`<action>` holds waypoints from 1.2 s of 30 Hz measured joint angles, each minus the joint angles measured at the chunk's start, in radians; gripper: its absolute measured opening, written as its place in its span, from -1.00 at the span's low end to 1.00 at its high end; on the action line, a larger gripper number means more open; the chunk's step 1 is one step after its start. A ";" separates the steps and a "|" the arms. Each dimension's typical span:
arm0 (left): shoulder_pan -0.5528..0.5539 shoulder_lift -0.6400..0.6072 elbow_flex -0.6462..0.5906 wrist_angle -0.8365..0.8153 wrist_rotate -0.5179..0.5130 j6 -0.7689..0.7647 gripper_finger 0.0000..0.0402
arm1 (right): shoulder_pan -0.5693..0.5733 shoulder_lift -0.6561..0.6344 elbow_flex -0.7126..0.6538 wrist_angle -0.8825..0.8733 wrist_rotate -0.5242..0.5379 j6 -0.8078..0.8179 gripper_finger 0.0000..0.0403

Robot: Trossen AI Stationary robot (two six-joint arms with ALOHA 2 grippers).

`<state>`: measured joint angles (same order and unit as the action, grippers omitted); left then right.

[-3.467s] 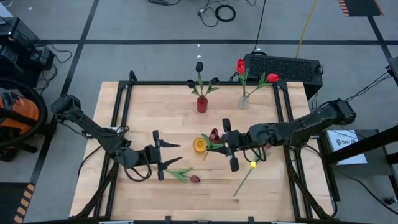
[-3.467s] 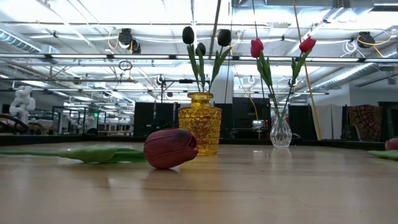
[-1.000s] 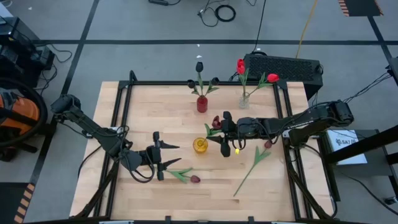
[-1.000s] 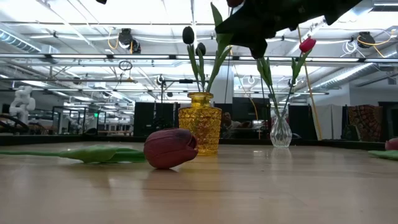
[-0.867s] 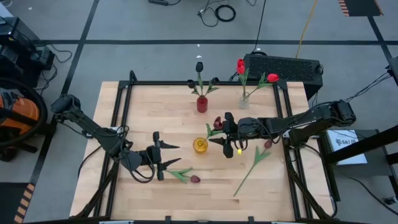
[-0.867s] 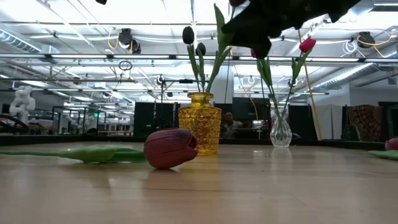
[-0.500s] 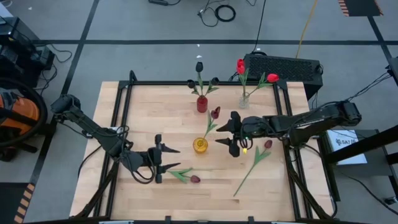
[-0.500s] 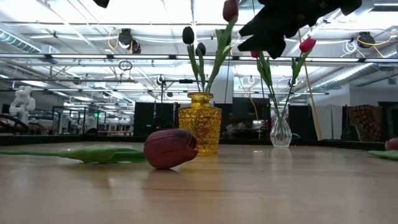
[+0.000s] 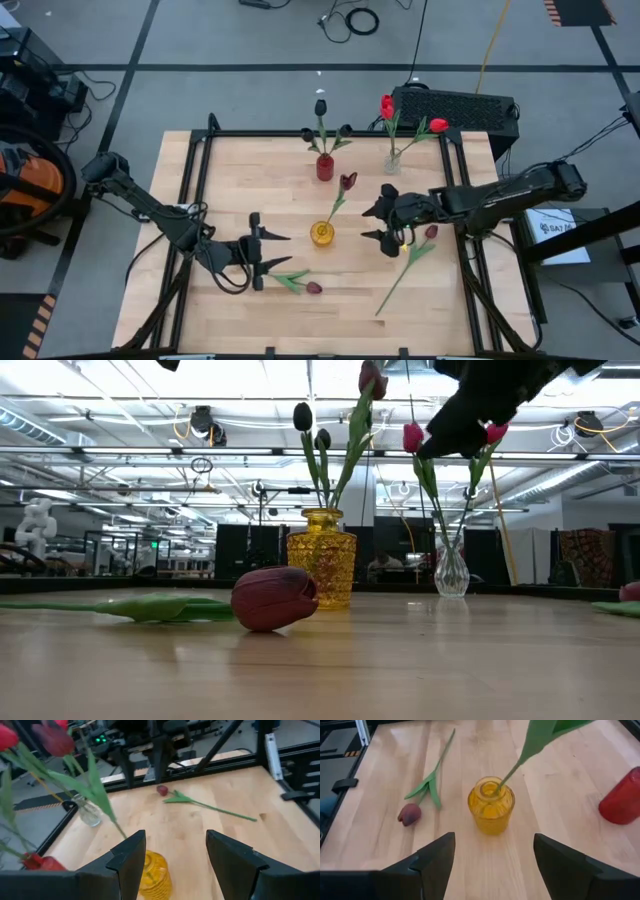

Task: Sort flowers into vase by color
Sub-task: Put the left dark red flower into the yellow vase

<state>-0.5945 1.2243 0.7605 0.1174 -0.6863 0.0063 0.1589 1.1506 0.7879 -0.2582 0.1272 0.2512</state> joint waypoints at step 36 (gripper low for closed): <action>-0.069 0.370 -0.025 -0.365 0.339 -0.550 0.07 | 0.151 -0.208 0.000 -0.059 0.006 -0.035 0.30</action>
<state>-0.6639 1.5947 0.7358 -0.2472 -0.3469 -0.5438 0.3096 0.9424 0.7879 -0.3176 0.1337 0.2165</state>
